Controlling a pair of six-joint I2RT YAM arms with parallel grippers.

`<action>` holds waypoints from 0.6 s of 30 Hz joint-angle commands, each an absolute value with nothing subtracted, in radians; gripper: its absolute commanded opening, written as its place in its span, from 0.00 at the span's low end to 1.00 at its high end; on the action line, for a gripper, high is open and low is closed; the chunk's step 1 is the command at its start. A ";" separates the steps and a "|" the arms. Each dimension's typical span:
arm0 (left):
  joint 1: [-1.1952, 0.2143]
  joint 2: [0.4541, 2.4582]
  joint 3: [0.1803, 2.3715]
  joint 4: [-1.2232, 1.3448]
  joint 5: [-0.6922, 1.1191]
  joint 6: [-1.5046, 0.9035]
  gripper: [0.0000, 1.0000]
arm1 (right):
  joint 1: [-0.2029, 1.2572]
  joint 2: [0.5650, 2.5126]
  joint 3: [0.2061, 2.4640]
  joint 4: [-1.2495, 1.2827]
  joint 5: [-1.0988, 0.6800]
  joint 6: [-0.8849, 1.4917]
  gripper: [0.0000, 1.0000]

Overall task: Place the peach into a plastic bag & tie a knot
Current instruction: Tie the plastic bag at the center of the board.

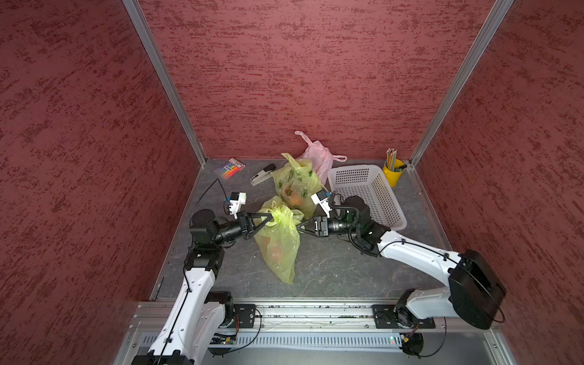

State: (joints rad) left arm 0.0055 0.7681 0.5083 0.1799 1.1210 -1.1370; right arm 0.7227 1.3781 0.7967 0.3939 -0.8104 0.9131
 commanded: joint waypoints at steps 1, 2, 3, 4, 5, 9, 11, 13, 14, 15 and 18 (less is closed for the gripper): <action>0.007 0.751 0.500 0.187 1.123 -1.139 0.00 | 0.725 1.370 0.783 0.517 -0.825 0.991 0.42; 0.007 0.751 0.501 0.187 1.123 -1.140 0.00 | 0.726 1.369 0.779 0.536 -0.828 1.005 0.41; 0.007 0.750 0.503 0.186 1.123 -1.139 0.00 | 0.725 1.370 0.781 0.543 -0.831 1.010 0.39; 0.007 0.751 0.503 0.186 1.123 -1.139 0.00 | 0.726 1.372 0.786 0.548 -0.837 1.012 0.35; 0.006 0.752 0.504 0.185 1.123 -1.139 0.00 | 0.725 1.372 0.792 0.544 -0.837 1.013 0.27; 0.008 0.754 0.515 0.187 1.129 -1.143 0.00 | 0.724 1.355 0.823 0.466 -0.813 0.970 0.00; 0.025 0.752 0.531 0.189 1.144 -1.153 0.00 | 0.709 1.325 0.846 0.355 -0.758 0.911 0.00; 0.059 0.753 0.549 0.201 1.171 -1.176 0.00 | 0.681 1.292 0.864 0.260 -0.707 0.861 0.00; 0.080 0.752 0.561 0.208 1.190 -1.187 0.00 | 0.658 1.274 0.870 0.208 -0.681 0.833 0.00; 0.100 0.752 0.573 0.214 1.206 -1.194 0.00 | 0.637 1.258 0.875 0.170 -0.664 0.817 0.00; 0.195 0.744 0.610 0.205 1.250 -1.208 0.00 | 0.547 1.209 0.892 0.061 -0.616 0.757 0.00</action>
